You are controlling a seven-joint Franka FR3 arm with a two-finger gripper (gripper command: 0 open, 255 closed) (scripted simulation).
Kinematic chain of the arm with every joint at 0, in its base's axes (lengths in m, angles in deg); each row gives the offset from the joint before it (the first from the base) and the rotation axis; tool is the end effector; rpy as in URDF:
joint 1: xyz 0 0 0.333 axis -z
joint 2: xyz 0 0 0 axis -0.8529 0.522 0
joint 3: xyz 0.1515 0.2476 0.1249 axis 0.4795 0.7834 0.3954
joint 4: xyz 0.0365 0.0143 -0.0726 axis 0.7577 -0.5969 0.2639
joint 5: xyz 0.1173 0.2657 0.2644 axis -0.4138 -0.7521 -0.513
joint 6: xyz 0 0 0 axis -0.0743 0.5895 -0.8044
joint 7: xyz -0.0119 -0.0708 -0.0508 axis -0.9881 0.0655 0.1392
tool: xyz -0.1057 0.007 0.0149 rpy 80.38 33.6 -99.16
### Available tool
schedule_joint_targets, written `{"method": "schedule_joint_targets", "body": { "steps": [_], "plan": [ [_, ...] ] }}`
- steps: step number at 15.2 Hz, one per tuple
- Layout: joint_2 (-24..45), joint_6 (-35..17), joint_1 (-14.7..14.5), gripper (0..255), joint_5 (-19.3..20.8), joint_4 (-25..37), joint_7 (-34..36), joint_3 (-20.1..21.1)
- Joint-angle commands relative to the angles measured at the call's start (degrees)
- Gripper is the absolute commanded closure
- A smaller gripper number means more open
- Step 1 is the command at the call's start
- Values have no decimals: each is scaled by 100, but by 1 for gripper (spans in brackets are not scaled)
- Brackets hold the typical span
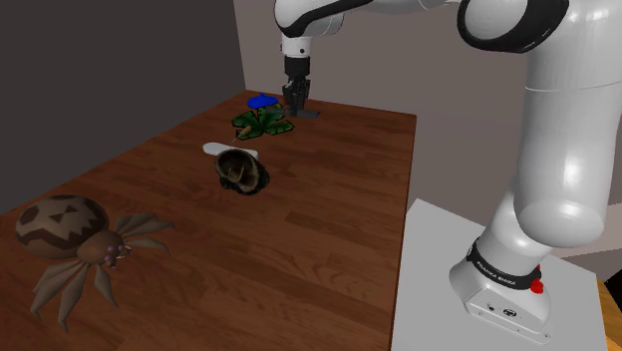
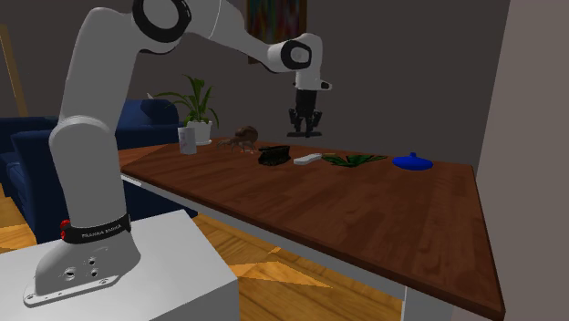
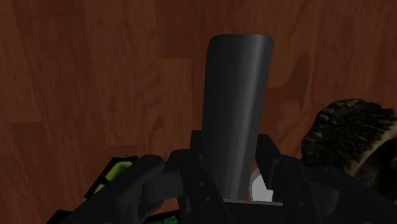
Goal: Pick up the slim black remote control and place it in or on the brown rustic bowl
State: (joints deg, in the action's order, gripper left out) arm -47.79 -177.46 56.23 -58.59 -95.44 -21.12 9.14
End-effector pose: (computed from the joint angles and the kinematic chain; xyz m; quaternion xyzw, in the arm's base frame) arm 0.6547 -0.0398 0.4671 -0.9930 -0.1105 0.0095 0.0400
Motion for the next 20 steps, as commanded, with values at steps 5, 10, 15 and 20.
{"method": "schedule_joint_targets", "body": {
  "steps": [5, 10, 15, 20],
  "plan": [
    [46, -121, -485, 255, 51, -8, 725, 239],
    [230, -117, -881, 255, 94, 232, 1321, 430],
    [615, -16, -1329, 255, 157, 774, 1989, 631],
    [660, -377, -1335, 255, 145, 457, 1960, 630]
  ]
}}
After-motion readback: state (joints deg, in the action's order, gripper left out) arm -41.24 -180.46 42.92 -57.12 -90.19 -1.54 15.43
